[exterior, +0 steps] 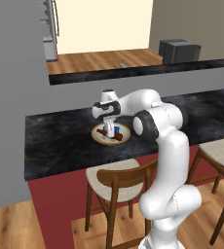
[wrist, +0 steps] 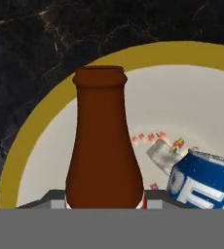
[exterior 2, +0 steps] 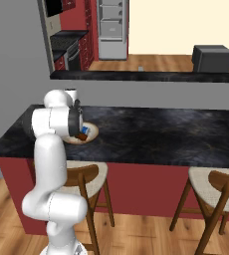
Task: Open the fridge, grab two sodas, and place both sodas inside the bowl with ice on the dining counter.
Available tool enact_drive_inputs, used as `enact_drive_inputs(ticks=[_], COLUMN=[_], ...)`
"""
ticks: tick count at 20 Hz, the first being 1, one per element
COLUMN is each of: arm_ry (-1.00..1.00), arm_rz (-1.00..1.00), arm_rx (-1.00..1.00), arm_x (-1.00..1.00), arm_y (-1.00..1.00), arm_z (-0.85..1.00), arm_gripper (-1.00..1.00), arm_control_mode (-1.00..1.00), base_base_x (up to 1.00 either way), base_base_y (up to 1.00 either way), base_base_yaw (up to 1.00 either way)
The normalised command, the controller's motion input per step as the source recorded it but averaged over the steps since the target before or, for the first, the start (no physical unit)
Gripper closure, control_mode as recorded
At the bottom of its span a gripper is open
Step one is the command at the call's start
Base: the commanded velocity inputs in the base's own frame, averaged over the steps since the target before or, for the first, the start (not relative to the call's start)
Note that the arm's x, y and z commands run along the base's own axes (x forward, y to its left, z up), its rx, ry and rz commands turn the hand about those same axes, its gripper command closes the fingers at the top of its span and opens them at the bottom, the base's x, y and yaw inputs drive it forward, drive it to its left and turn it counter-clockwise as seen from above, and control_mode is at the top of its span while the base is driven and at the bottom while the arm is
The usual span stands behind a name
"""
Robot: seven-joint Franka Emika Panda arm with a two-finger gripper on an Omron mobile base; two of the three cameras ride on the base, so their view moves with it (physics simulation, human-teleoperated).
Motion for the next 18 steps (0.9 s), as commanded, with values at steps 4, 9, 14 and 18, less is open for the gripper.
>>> enact_drive_inputs(ticks=[4,9,14,18], arm_ry=[0.00,0.00,0.00,0.00], arm_rz=[0.03,0.00,0.00,0.00], arm_rx=[0.00,0.00,0.00,0.00], arm_x=[0.00,-0.01,-0.03,-0.21], arm_y=[0.00,0.00,0.00,-0.01], arm_z=[-0.01,0.31,0.45,0.41], arm_gripper=[-1.00,-1.00,-1.00,-1.00], arm_control_mode=[-1.00,-1.00,-1.00,-1.00], base_base_x=[0.00,0.00,0.00,0.00], base_base_y=[0.00,0.00,0.00,0.00], base_base_yaw=[0.00,0.00,0.00,0.00])
